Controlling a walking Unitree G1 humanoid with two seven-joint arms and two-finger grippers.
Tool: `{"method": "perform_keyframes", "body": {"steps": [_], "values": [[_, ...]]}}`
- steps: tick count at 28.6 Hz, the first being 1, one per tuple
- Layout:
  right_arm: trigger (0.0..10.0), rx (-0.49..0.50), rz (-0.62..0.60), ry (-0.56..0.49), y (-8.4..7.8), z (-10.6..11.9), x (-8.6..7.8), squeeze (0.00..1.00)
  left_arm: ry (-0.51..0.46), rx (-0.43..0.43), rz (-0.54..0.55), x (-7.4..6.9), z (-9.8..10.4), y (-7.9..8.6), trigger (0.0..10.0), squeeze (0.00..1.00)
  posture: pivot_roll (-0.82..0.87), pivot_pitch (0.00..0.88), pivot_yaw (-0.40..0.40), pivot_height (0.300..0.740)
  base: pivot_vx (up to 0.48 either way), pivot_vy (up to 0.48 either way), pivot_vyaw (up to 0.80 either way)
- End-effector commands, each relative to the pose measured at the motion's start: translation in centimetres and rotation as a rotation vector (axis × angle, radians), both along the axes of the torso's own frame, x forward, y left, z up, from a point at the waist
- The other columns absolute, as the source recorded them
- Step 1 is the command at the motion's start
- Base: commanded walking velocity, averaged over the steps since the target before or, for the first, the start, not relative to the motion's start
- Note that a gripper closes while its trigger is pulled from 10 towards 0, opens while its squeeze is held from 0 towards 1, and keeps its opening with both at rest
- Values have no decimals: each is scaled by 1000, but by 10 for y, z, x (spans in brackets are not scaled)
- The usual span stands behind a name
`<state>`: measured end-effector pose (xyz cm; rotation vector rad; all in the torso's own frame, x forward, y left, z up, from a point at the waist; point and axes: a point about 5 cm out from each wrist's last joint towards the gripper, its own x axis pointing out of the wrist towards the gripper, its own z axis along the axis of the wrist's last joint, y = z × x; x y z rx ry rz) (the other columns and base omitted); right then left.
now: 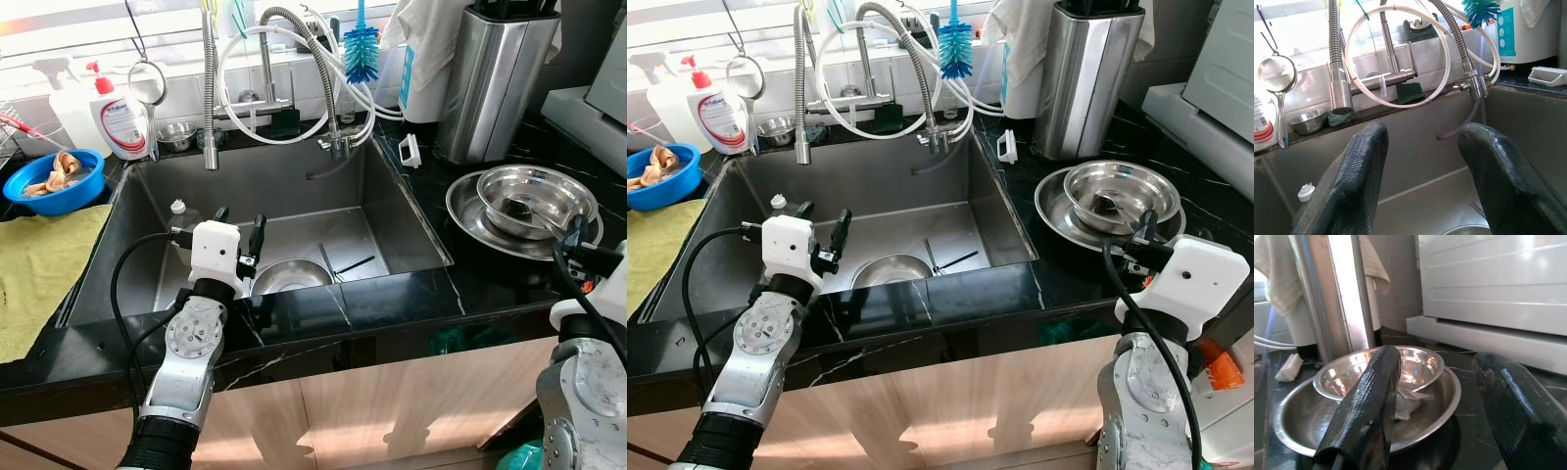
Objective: Kitchen organization
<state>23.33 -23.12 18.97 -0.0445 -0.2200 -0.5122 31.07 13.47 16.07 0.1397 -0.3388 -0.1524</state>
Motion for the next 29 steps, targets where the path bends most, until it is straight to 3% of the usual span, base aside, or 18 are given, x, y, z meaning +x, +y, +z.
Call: {"method": "perform_keyframes", "body": {"steps": [1,17,18,20,21,29], "values": [[10000,9,-22,24,-2,-2,2,0,8,7,-1,0,0,3,10000,0,-156,0,88,740,0,0,0],[9922,22,1,42,1,-2,10,0,8,8,-4,0,0,2,10000,0,-158,0,89,740,0,0,0],[4039,20,9,40,2,-1,11,0,8,9,-5,0,0,3,10000,0,-158,0,89,740,0,0,0],[4039,19,10,40,2,-1,11,0,9,10,-4,0,0,3,10000,0,-158,0,89,740,0,0,0],[0,18,15,44,3,-2,12,0,9,12,-3,0,0,3,10000,0,-155,0,88,740,0,0,0],[0,20,31,52,5,-2,14,0,13,13,-4,0,0,3,10000,0,-154,0,87,740,0,0,0]]}}
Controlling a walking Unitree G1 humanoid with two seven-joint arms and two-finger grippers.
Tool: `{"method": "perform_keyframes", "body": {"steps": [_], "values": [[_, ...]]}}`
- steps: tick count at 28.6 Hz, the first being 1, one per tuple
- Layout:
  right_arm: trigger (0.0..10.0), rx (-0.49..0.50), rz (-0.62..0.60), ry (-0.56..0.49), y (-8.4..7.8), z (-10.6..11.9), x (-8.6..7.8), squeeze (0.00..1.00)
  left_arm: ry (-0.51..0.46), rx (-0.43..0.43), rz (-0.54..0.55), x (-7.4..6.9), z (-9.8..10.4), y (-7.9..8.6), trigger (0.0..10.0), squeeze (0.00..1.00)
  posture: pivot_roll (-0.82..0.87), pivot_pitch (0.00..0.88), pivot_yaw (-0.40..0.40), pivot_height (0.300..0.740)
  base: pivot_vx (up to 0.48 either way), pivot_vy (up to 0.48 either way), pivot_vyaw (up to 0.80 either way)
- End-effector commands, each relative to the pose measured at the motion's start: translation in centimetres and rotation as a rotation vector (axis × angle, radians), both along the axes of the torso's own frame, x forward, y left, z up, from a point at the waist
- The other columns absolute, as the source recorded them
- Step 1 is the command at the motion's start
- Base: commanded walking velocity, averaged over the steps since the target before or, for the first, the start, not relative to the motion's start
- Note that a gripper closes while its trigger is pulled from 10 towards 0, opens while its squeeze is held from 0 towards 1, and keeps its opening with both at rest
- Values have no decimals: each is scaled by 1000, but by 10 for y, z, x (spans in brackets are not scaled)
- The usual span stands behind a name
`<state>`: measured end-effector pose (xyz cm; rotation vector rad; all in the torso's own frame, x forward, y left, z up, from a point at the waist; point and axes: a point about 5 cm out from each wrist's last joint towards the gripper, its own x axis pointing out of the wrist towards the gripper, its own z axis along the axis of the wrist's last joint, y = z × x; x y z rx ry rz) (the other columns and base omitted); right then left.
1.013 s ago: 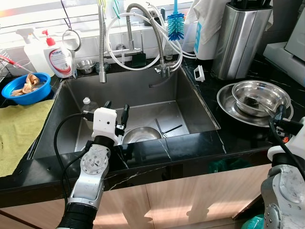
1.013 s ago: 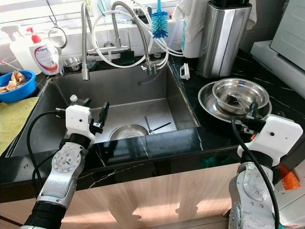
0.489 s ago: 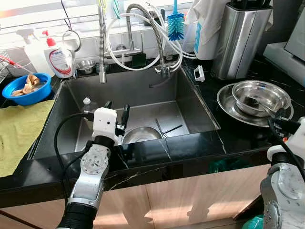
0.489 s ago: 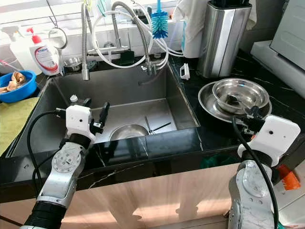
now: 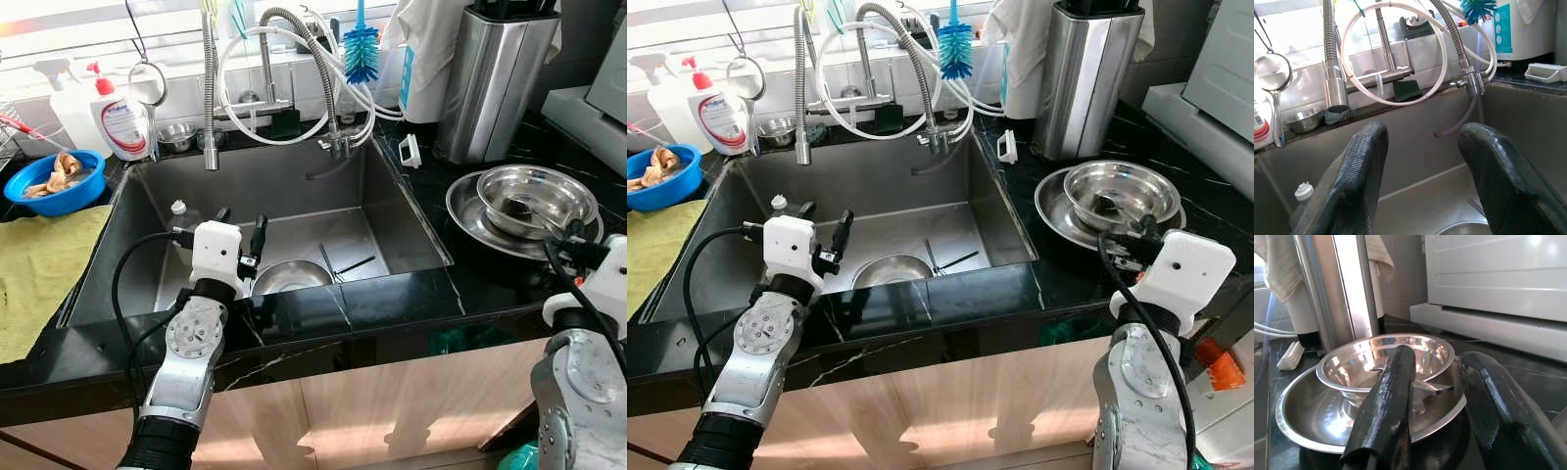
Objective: Kitchen organization
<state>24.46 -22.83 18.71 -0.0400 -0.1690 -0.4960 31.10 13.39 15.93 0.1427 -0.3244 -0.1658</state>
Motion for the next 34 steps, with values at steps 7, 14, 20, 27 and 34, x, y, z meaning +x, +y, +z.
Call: {"method": "perform_keyframes", "body": {"steps": [7,14,20,27,34], "values": [[0,5,16,1,1,2,3,0,0,8,7,-1,1,4,10000,0,-157,0,87,740,0,0,0],[0,8,18,0,2,2,4,0,4,11,7,-1,0,4,10000,0,-155,0,87,740,0,0,0],[0,4,13,-17,-1,7,5,0,3,11,7,0,1,4,10000,0,-155,0,88,740,0,0,0],[0,-3,8,-30,-3,11,6,0,3,12,7,0,1,4,10000,0,-156,0,88,740,0,0,0],[0,-32,26,-73,-2,23,9,0,4,13,8,0,1,4,10000,0,-159,0,89,740,0,0,0]]}}
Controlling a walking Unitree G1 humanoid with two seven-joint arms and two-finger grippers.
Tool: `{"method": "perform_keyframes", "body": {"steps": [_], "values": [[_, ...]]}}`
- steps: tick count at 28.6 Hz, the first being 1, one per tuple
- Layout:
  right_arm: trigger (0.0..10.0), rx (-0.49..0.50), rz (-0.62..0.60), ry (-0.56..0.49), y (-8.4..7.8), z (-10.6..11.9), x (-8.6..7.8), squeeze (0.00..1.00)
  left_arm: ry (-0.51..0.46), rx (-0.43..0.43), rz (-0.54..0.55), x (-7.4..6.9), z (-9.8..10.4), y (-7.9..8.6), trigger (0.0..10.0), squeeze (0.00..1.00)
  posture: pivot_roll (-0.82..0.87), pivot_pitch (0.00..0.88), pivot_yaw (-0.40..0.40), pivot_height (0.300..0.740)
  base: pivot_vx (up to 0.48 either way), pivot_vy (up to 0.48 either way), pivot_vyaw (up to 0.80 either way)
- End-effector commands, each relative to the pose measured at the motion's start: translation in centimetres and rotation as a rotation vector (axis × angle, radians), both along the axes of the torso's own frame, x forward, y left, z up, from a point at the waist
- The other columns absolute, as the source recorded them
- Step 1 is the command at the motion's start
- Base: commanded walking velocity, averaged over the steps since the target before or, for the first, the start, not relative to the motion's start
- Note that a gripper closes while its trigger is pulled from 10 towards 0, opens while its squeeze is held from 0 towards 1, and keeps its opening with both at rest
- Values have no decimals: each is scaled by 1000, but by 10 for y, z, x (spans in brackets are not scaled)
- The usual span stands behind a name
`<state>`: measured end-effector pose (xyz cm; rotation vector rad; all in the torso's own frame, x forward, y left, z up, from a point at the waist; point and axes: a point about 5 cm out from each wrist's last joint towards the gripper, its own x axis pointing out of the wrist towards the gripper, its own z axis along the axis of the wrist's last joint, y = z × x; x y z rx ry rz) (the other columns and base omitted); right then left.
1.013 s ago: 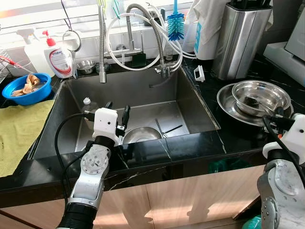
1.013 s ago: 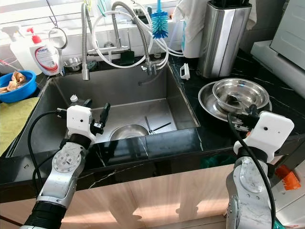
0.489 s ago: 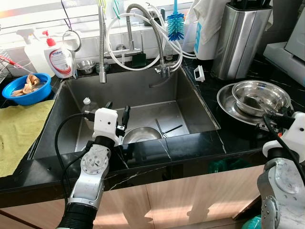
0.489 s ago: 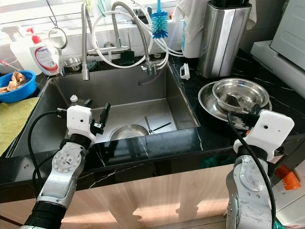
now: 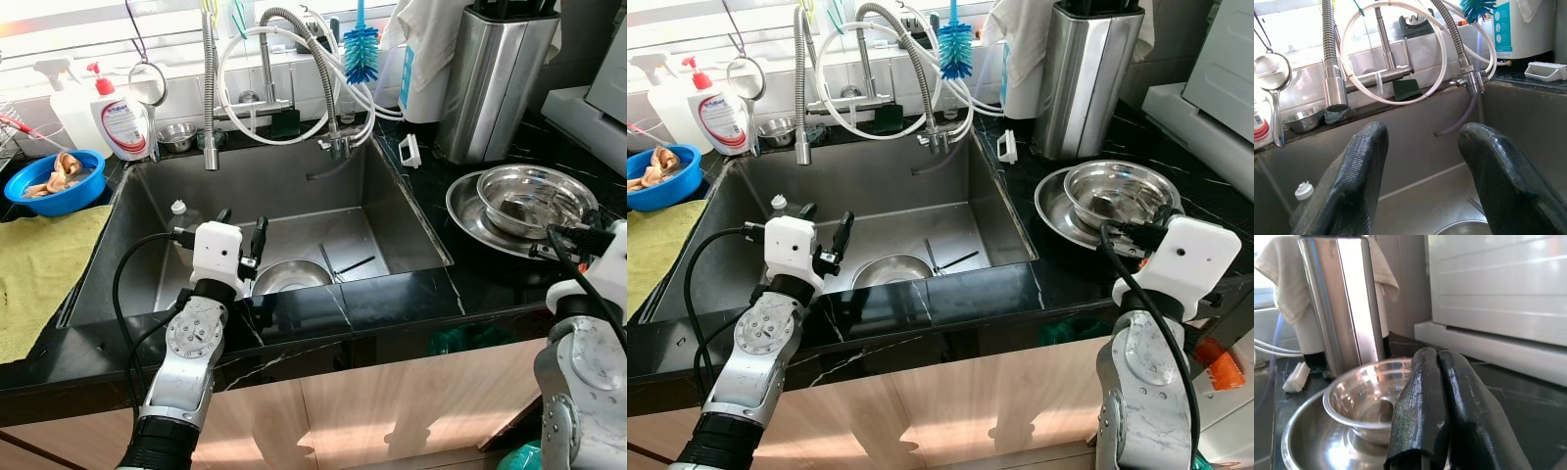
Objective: Kitchen organization
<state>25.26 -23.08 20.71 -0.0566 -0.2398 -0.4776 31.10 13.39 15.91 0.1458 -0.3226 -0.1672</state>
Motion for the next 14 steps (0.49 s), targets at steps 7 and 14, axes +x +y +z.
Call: {"method": "perform_keyframes", "body": {"steps": [7,14], "values": [[10000,-22,71,-123,12,32,3,0,2,6,12,0,1,4,10000,0,-159,0,87,740,0,0,0],[10000,-66,198,-206,30,53,8,0,2,4,16,0,1,4,10000,0,-164,0,85,740,0,0,0]]}}
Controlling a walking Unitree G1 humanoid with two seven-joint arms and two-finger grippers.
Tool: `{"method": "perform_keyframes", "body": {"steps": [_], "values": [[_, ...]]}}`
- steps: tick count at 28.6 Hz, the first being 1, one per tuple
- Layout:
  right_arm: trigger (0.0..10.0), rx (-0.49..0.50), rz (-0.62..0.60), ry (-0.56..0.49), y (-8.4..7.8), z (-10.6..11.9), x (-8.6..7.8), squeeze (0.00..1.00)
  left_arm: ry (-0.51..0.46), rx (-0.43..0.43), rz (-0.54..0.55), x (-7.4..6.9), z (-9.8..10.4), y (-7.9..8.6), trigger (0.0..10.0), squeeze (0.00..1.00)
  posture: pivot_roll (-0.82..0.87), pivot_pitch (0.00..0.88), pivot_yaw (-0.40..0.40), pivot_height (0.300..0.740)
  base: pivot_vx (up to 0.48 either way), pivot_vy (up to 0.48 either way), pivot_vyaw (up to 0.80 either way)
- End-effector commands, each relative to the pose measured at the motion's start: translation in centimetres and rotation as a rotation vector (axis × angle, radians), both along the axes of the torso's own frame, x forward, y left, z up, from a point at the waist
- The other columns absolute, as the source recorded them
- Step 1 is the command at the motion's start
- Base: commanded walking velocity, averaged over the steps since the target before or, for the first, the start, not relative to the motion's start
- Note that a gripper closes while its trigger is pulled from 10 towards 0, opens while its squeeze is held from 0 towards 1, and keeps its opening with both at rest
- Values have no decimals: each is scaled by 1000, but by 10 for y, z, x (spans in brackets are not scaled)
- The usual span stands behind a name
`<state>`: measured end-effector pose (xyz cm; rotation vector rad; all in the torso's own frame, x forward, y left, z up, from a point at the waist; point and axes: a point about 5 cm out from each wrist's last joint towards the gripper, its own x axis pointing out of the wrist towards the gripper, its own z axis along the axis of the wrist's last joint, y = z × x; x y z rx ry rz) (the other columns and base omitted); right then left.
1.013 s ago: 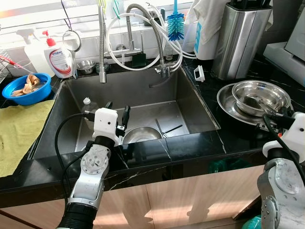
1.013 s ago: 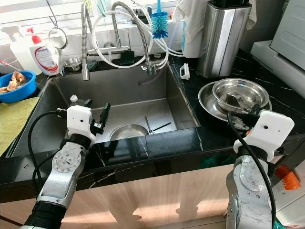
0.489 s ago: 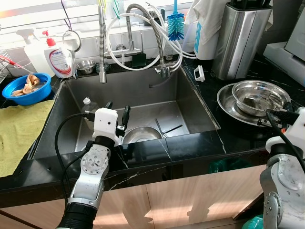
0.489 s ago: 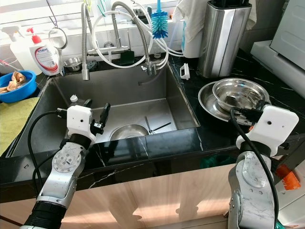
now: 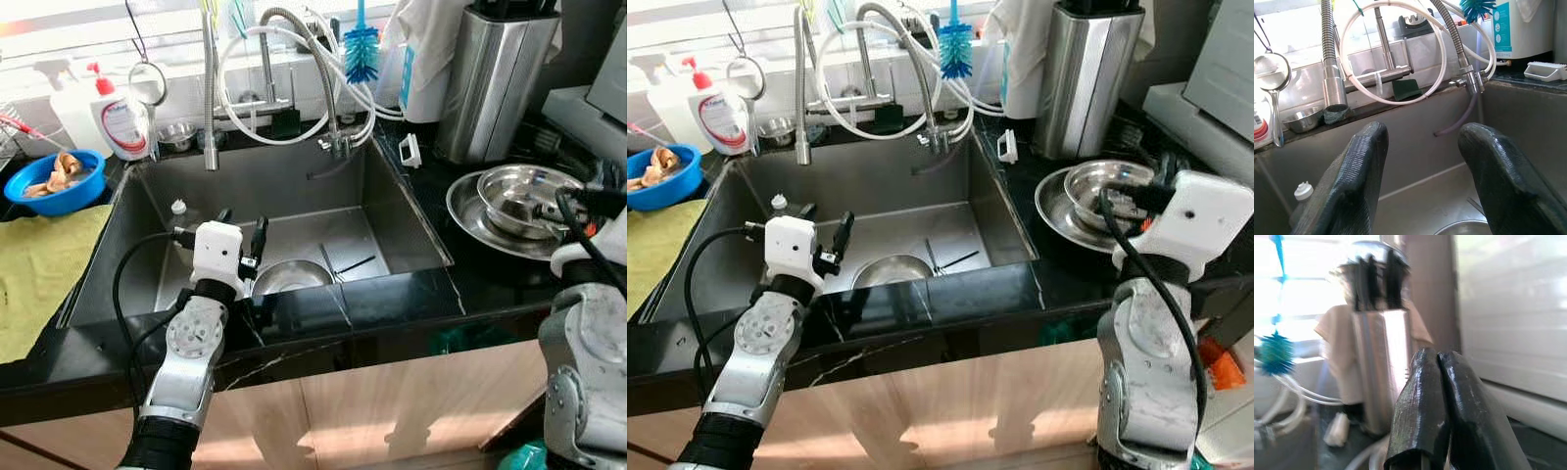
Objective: Kitchen organization
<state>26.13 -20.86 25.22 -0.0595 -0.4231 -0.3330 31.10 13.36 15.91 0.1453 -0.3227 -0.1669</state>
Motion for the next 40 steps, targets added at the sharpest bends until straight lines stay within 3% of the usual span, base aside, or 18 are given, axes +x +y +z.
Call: {"method": "perform_keyframes", "body": {"steps": [1,3,5,10,14,19,22,24,26,31,40], "values": [[10000,-5,70,-36,9,8,0,0,2,4,16,0,1,4,10000,0,-164,0,85,740,0,0,0],[10000,22,169,-4,18,4,4,0,2,3,17,0,1,4,10000,0,-166,0,85,740,0,0,0],[10000,-13,428,99,46,-9,7,0,1,1,16,1,1,3,10000,0,-165,0,83,740,0,0,0],[10000,-53,608,180,69,-25,3,0,1,-2,19,1,1,3,10000,0,-163,0,81,740,0,0,0],[10000,-73,655,206,73,-30,6,0,2,-2,19,1,0,3,10000,0,-164,0,81,740,0,0,0],[10000,-99,647,299,67,-42,22,0,3,-3,19,2,0,3,10000,0,-161,0,80,740,0,0,0],[10000,-87,616,323,63,-42,32,0,1,-5,19,2,1,3,10000,0,-161,0,80,740,0,0,0],[10000,-83,662,331,65,-41,45,0,2,-2,20,3,0,3,10000,0,-164,0,84,740,0,0,0],[10000,-83,664,330,66,-42,47,0,2,-2,21,3,0,3,10000,0,-164,0,84,740,0,0,0],[10000,27,668,413,55,-63,73,0,1,0,17,3,1,2,10000,0,-156,0,85,740,0,0,0],[10000,61,696,475,56,-75,86,0,1,4,17,3,1,3,10000,0,-151,0,84,740,0,0,0]]}}
